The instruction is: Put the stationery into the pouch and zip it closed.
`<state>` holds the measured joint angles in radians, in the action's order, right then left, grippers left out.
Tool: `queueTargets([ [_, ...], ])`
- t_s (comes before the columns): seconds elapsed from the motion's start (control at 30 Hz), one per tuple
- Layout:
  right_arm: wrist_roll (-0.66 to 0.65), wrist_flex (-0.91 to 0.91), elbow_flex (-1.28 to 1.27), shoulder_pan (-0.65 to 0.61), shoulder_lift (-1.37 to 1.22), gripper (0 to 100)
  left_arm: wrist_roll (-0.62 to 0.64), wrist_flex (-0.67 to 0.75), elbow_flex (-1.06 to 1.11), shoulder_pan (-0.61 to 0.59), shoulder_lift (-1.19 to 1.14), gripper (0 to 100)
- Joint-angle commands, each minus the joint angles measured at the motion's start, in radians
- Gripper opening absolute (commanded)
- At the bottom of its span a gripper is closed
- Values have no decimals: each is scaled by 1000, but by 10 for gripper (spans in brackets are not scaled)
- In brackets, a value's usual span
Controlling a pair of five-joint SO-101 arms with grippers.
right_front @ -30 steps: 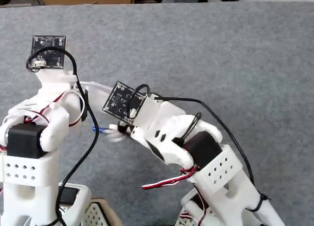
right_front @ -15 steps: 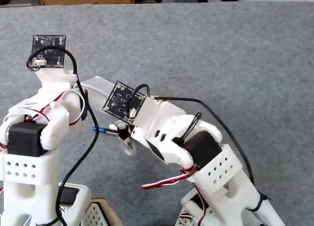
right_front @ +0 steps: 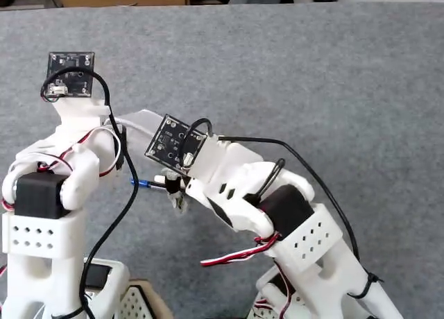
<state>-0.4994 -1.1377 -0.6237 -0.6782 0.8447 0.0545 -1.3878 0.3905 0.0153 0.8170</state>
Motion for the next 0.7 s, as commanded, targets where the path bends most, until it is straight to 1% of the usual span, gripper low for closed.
queueTargets([
  [0.0, 0, 17, 44, -12, 1, 12, 8, 21, 4, 5, -8, 187],
  [0.13, 2, 17, 44, -12, 1, 12, 8, 23, 2, 5, -8, 202],
  [0.47, 3, -6, 94, -12, 1, 12, 2, 152, 156, -2, -9, 202],
  [0.53, 3, -17, 97, -12, 1, 12, 2, 152, 157, -4, -9, 202],
  [0.67, 2, -28, 96, -12, 1, 12, -6, 149, 130, -44, -9, 202],
])
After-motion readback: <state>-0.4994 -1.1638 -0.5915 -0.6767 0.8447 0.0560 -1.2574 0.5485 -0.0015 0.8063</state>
